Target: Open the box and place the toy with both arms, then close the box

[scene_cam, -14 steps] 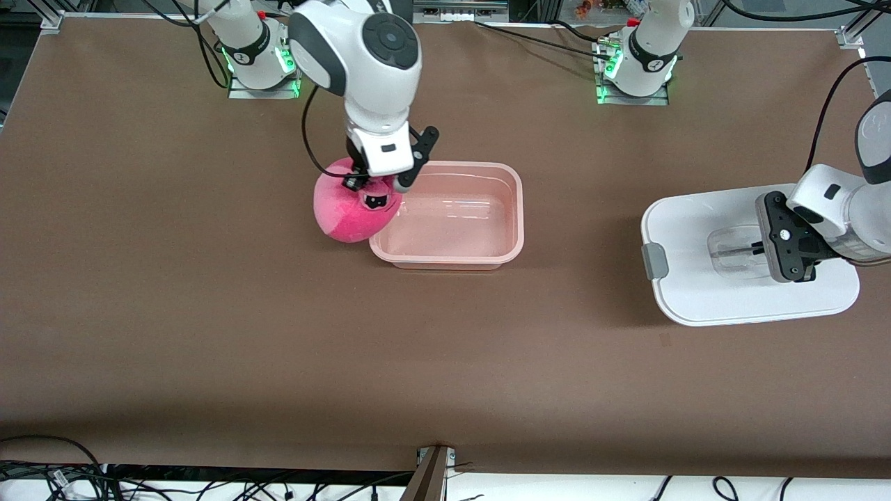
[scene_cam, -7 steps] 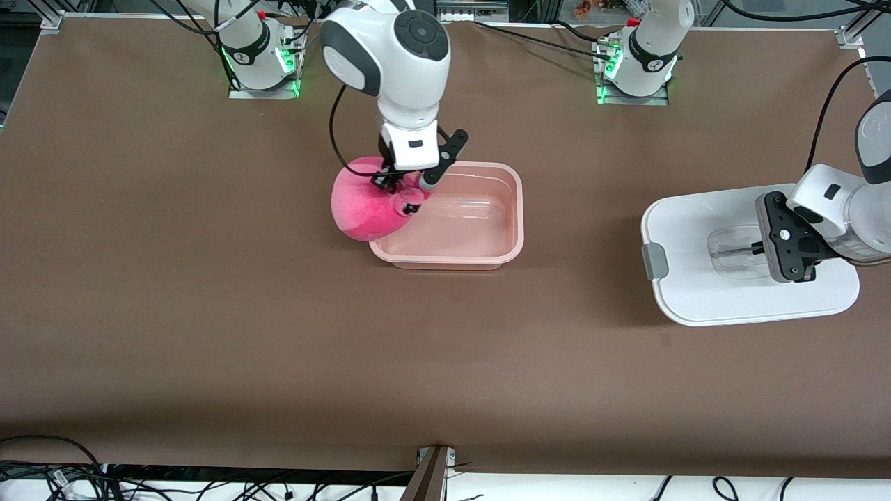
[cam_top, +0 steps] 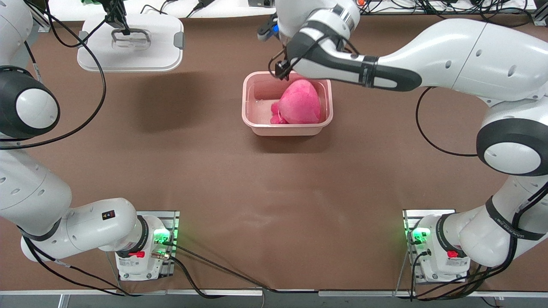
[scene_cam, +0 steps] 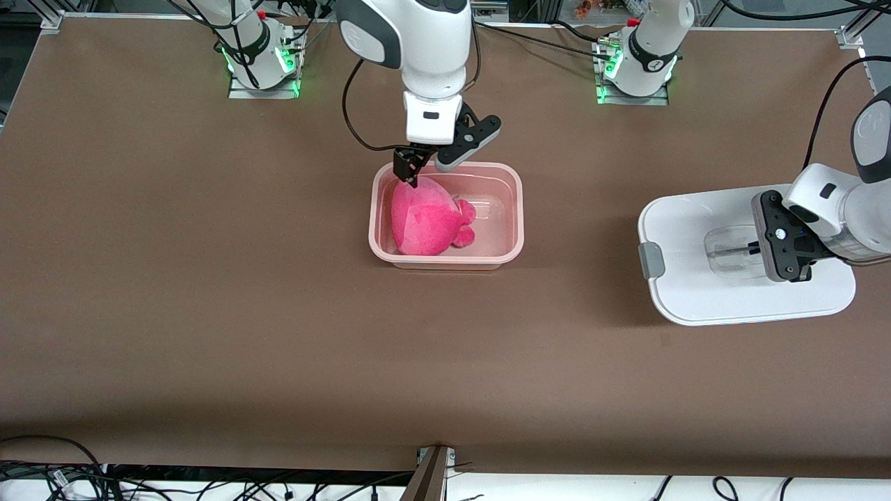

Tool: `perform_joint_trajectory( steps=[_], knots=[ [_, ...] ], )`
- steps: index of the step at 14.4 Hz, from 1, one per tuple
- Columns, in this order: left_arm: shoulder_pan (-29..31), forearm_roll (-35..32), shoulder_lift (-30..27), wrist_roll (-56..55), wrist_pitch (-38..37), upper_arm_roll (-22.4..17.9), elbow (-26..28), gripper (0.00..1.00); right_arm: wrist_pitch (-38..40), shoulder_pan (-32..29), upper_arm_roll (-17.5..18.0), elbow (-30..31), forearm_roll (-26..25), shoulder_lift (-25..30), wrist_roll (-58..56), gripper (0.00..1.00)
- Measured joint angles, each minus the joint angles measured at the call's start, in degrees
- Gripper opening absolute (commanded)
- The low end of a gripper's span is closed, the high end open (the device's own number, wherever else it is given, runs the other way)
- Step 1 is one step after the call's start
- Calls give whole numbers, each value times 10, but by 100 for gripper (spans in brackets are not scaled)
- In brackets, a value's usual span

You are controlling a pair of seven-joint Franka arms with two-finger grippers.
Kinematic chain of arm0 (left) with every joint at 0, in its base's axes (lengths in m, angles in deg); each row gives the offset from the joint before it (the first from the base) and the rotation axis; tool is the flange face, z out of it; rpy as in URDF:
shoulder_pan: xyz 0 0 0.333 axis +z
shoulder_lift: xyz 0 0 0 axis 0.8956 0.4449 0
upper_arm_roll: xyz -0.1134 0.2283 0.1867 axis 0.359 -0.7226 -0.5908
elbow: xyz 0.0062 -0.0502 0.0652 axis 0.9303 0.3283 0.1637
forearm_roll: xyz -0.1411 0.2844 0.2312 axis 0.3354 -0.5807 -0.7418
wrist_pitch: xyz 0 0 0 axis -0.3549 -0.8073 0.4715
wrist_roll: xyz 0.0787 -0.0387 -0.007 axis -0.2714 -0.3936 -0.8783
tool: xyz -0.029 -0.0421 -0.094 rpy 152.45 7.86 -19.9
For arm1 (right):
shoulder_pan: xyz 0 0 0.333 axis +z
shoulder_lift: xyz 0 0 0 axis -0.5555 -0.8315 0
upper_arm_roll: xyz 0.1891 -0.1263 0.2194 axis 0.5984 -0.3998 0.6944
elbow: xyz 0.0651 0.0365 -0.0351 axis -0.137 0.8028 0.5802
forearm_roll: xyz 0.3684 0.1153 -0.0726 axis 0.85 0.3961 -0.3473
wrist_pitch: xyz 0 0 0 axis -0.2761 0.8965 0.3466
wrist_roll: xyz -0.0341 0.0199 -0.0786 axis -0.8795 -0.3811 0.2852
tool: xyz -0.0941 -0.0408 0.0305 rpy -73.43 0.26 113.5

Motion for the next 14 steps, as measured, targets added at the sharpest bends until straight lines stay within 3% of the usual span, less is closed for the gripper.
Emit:
perform_joint_trajectory(
  steps=[3,8,14],
  knots=[
    [-3,5,0,1,0,20,-1,0,13,-60,-10,-14,19,0,0,100],
    [-25,14,1,-52,-4,126,2,0,42,-205,-16,-15,25,0,-3,100],
    [-175,43,55,-247,52,145,6,0,64,-335,-16,-22,35,11,-5,100]
  ],
)
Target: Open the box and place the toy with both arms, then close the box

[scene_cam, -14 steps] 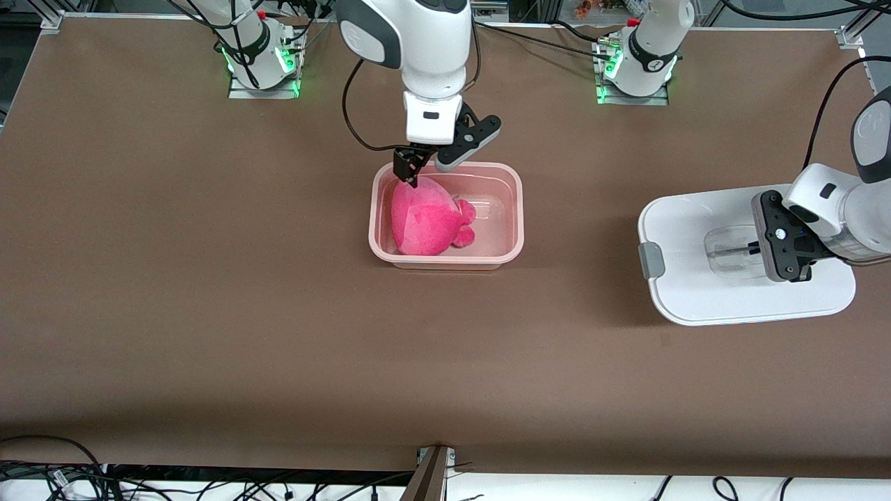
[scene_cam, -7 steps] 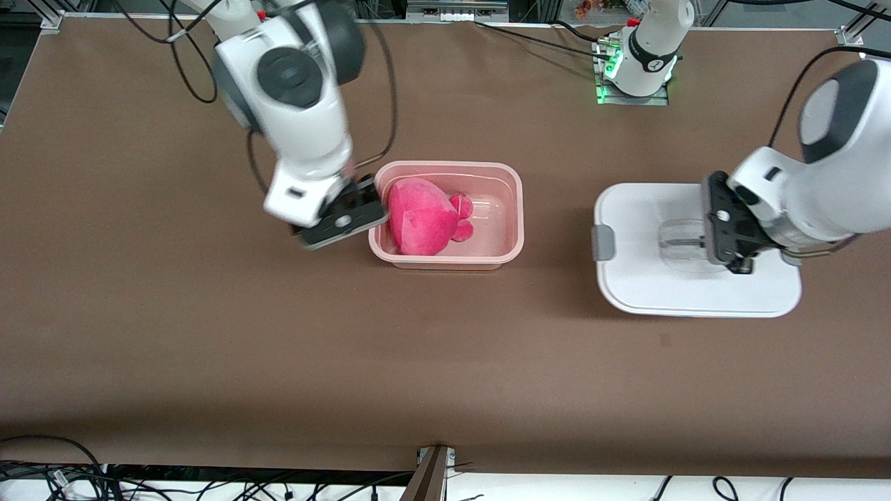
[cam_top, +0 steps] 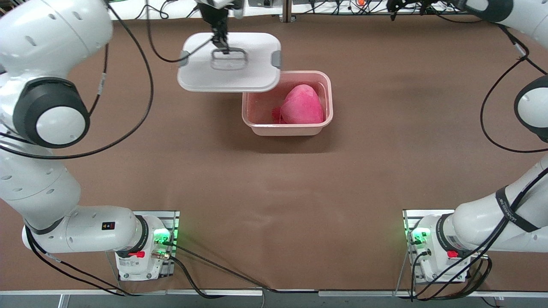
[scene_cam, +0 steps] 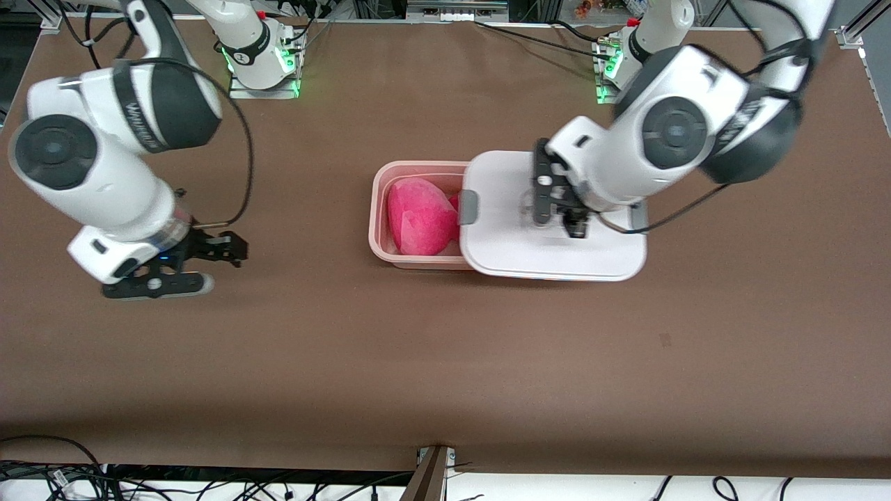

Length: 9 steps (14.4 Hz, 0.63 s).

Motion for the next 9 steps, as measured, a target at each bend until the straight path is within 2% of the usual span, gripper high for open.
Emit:
perform_joint_trajectory(
  steps=[5,7,9],
  knots=[
    [-109,0,60,-124,66,-3,2,0,28,-84,0,0,39,22,-69,100],
    [-127,-13,84,-132,98,-5,4,0,33,-98,-6,-1,49,30,-72,100],
    [-130,-34,104,-132,126,-6,4,0,44,-89,-34,-2,70,47,-72,100]
  ],
)
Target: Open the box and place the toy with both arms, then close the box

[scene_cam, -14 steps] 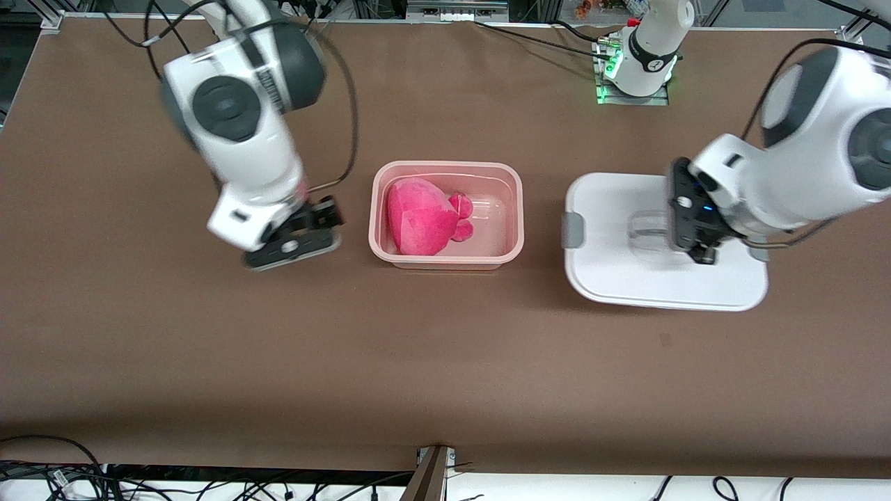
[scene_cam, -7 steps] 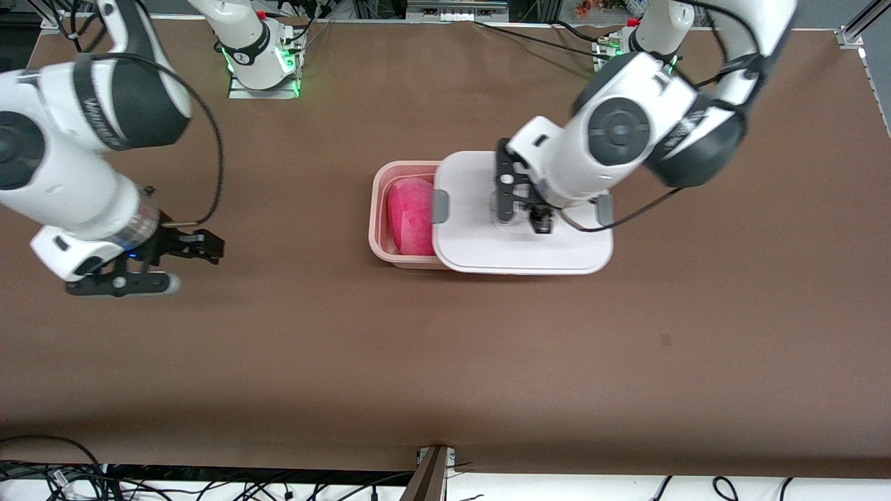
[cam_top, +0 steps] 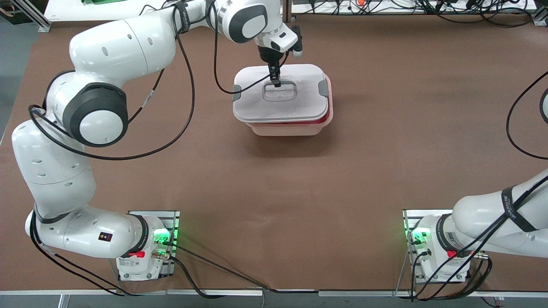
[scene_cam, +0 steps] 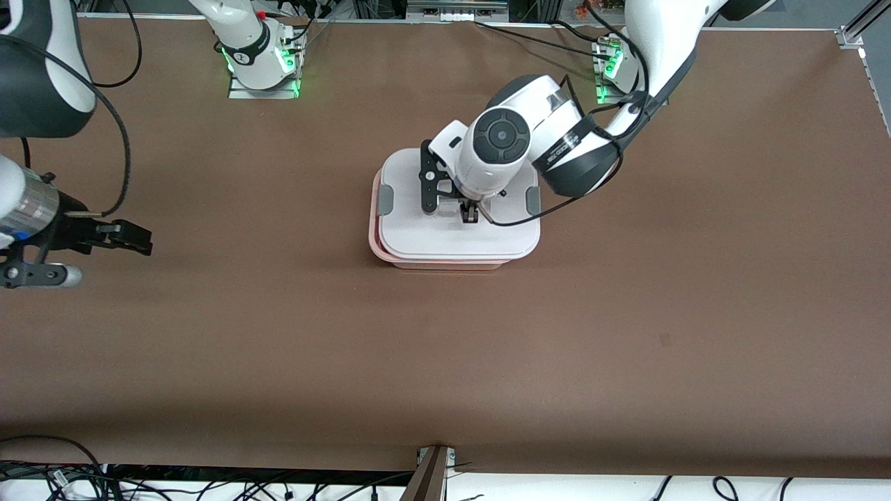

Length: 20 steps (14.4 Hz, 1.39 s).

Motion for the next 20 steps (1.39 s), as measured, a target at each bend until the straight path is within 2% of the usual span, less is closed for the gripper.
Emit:
perform_joint_trajectory(
  steps=[1,4,5,7,12,20],
  knots=[
    [-1,-2,6,0,14,0,0,0,8,15,-30,0,20,10,-3,100],
    [-9,-3,12,0,32,0,1,0,53,89,-150,0,66,33,-45,100],
    [-12,-3,13,-1,32,0,2,0,64,108,-181,1,70,39,-60,100],
    [-14,-3,14,-1,32,0,6,0,74,135,-219,10,72,55,-68,100],
    [-15,-4,14,-1,32,-1,13,0,80,166,-228,96,72,134,-72,100],
    [-16,-24,18,-1,62,-1,17,0,97,171,-244,117,73,188,-76,100]
  ],
)
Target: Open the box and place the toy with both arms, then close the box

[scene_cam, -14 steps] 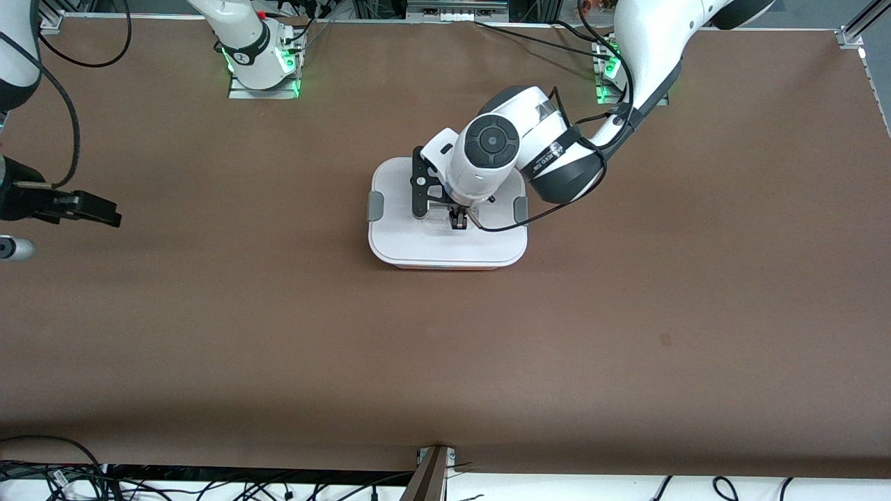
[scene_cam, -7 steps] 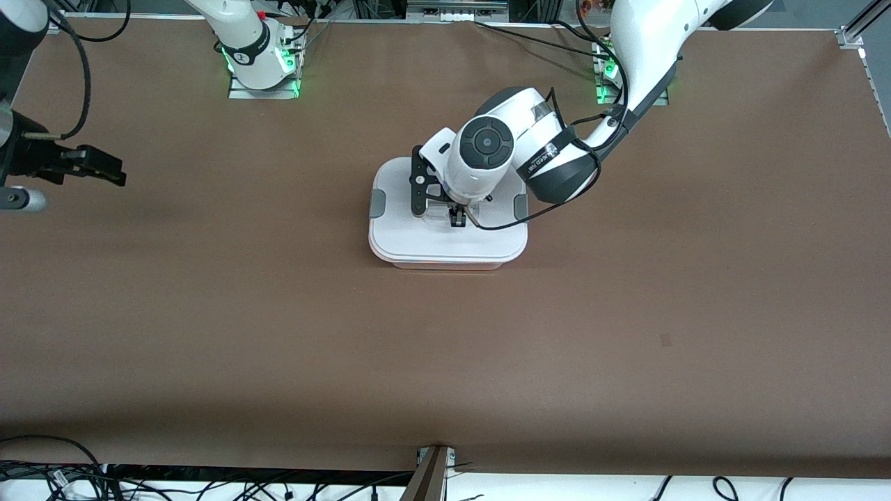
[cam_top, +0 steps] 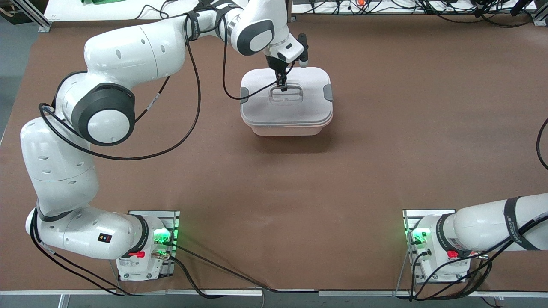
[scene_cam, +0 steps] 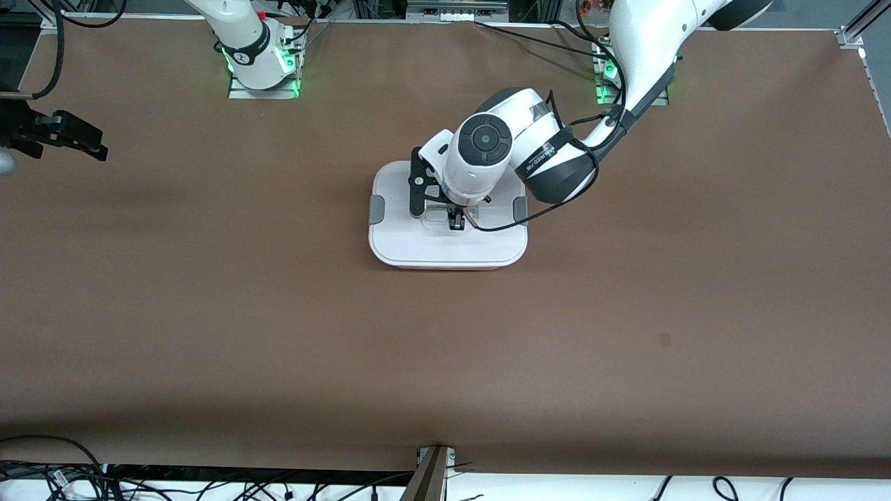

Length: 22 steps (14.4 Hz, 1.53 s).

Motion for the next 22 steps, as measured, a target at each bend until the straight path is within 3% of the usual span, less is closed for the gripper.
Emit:
perform_joint_trajectory(
  steps=[22],
  knots=[
    [-11,-7,1,2,-21,2,-1,0,0,7,-1,7,21,-9,-1,100]
  ],
)
